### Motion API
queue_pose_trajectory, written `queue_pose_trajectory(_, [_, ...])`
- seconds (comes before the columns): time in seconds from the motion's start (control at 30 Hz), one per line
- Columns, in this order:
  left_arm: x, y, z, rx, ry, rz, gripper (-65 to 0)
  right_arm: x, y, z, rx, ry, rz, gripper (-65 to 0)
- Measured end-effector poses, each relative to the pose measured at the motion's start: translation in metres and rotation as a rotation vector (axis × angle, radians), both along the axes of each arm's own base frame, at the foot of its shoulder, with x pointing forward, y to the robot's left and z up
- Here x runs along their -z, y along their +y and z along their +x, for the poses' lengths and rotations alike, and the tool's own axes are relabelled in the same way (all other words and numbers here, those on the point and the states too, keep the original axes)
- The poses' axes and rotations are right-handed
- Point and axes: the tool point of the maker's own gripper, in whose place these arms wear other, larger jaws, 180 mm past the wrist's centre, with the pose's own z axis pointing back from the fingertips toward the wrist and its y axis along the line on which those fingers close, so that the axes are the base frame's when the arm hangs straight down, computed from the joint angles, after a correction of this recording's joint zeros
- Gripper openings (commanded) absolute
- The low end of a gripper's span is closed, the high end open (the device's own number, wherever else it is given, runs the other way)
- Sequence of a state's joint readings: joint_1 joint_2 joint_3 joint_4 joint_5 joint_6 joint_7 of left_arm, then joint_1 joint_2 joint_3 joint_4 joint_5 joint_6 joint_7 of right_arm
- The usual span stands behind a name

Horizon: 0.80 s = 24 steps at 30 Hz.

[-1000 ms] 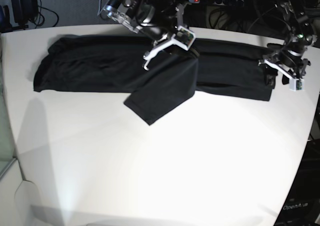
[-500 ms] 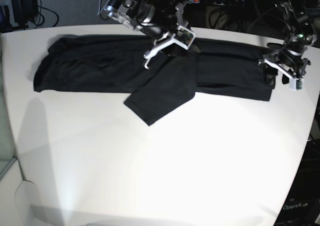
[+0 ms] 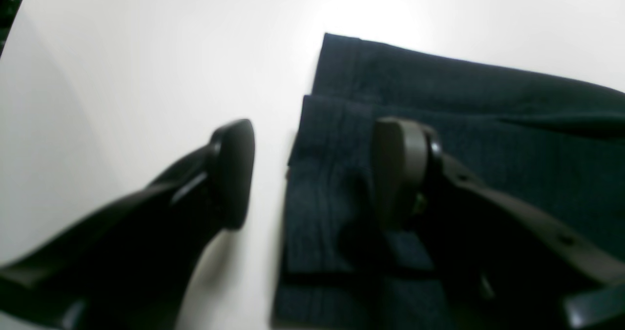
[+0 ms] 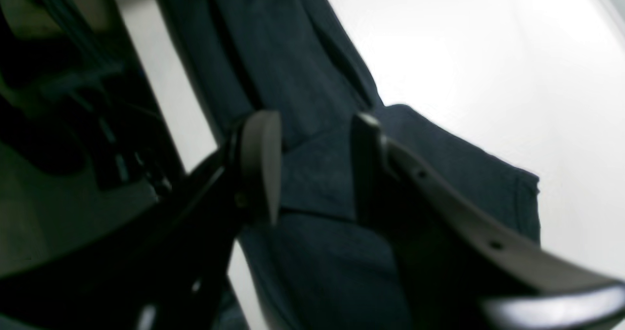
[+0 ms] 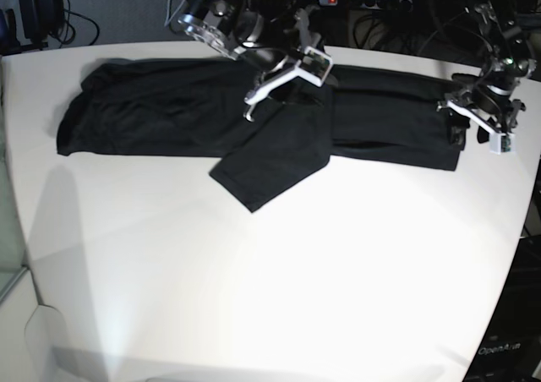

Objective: Fold the T-shirt properly
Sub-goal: 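Press the folded sleeve flat with the right gripper and release it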

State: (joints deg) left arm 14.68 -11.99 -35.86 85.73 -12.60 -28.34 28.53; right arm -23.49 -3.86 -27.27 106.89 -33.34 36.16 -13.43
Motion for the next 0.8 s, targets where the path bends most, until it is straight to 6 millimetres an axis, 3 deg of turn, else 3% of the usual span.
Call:
queue_pose_trajectory(0.23, [-0.029, 0.015, 0.006, -0.028, -0.073, 0.042, -28.3, -0.002, -0.033, 0.058, 0.072, -0.003, -0.121, -39.8])
queue_pose_trajectory(0.37, [-0.031, 0.021, 0.003, -0.046, -0.074, 0.051, -28.3, -0.009, -0.078, 0.105, 0.206, -0.027, -0.244, -39.8])
queue_pose_trajectory(0.5, [-0.031, 0.03, -0.003, -0.072, -0.072, 0.054, -28.3, -0.027, -0.091, 0.132, 0.253, -0.076, -0.243, -39.3])
queue_pose_trajectory(0.67, [-0.022, 0.032, -0.015, -0.074, -0.036, 0.059, -28.3, -0.007, -0.119, 0.152, 0.327, -0.014, -0.285, -35.5])
queue_pose_trajectory(0.8, [-0.019, 0.032, -0.018, -0.075, -0.024, 0.059, -28.3, 0.025, -0.136, 0.149, 0.377, 0.091, -0.295, -35.5])
